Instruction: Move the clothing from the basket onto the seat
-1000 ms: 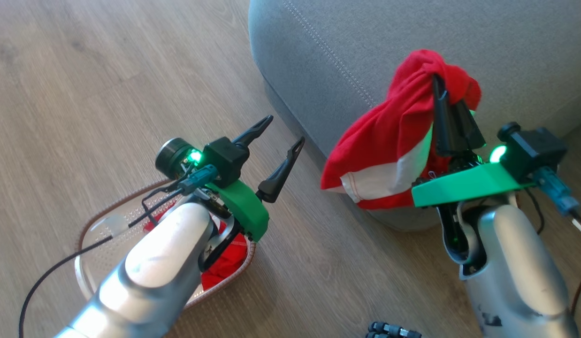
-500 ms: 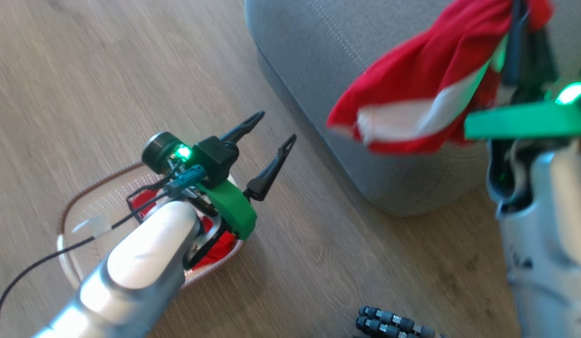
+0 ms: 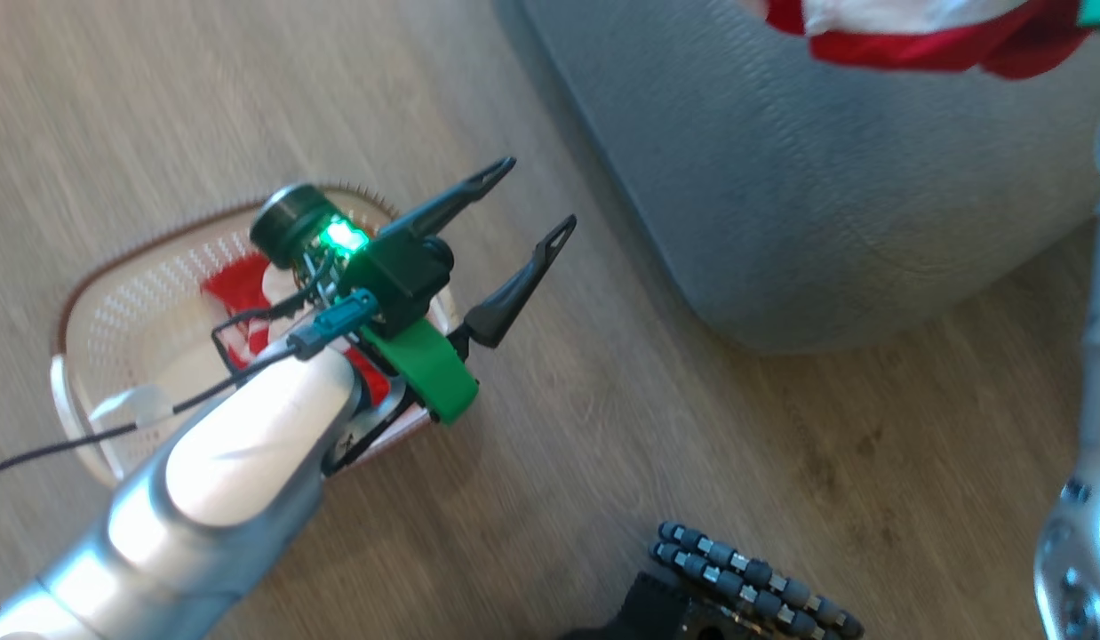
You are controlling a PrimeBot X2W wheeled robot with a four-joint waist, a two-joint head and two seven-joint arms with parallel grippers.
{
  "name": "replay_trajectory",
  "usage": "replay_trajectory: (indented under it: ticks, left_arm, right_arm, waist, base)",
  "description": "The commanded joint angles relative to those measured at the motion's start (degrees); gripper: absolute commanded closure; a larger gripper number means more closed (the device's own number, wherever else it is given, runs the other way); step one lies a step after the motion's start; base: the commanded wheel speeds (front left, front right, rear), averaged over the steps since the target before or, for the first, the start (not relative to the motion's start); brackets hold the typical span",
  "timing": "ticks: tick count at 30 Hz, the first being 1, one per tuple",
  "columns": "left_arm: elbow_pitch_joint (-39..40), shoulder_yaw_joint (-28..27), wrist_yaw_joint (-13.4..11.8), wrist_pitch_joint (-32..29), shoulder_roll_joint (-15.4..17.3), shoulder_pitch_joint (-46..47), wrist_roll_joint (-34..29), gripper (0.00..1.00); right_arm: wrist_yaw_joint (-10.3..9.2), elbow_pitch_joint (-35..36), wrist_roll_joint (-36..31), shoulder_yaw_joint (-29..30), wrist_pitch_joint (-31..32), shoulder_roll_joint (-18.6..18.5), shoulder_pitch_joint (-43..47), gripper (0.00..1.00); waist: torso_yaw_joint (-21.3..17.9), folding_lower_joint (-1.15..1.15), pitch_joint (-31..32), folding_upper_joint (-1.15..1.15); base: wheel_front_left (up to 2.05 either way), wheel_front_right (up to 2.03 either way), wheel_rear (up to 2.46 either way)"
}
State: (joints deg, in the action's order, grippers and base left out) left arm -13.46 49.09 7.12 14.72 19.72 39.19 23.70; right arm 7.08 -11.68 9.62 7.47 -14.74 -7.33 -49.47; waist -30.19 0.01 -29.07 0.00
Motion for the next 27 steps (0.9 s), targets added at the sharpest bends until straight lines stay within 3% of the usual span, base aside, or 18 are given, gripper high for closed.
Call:
replay_trajectory:
  ticks: [1, 9, 18, 23, 27]
  left_arm:
    - [2.4, -1.6, 0.4, 0.3, 1.3, 2.5, 0.0, 0.0]
    - [4.2, -0.5, 0.4, 0.3, 3.6, 5.6, 0.3, 0.0]
    - [6.9, 0.4, 0.4, 0.3, 4.1, 7.8, 0.1, 0.0]
    - [7.6, 0.2, 0.4, 0.3, 4.1, 7.7, 0.2, 0.0]
    - [7.6, 0.0, 0.4, 0.3, 4.0, 7.3, 0.1, 0.0]
  right_arm:
    - [0.41, 0.8, -0.6, 0.8, -0.3, -0.9, -2.4, 1.0]
    - [0.41, -7.0, -4.1, 8.6, -0.3, -5.9, -13.6, 1.0]
    - [0.41, -17.7, -11.3, 20.4, 1.4, -14.2, -25.4, 1.0]
    - [0.41, -21.4, -14.9, 27.5, 4.5, -15.0, -27.5, 1.0]
    - [0.41, -26.3, -17.1, 31.5, 4.6, -12.3, -24.0, 1.0]
  waist:
    - [2.0, -0.01, -3.2, 0.0]
    - [5.3, -0.01, -9.9, 0.0]
    - [10.6, -0.01, -15.1, 0.0]
    - [12.8, -0.01, -16.7, 0.0]
    - [13.9, -0.01, -17.6, 0.0]
  base:
    - [0.0, 0.0, 0.0]
    - [0.0, 0.0, 0.0]
    - [0.0, 0.0, 0.0]
    - [0.0, 0.0, 0.0]
    - [0.0, 0.0, 0.0]
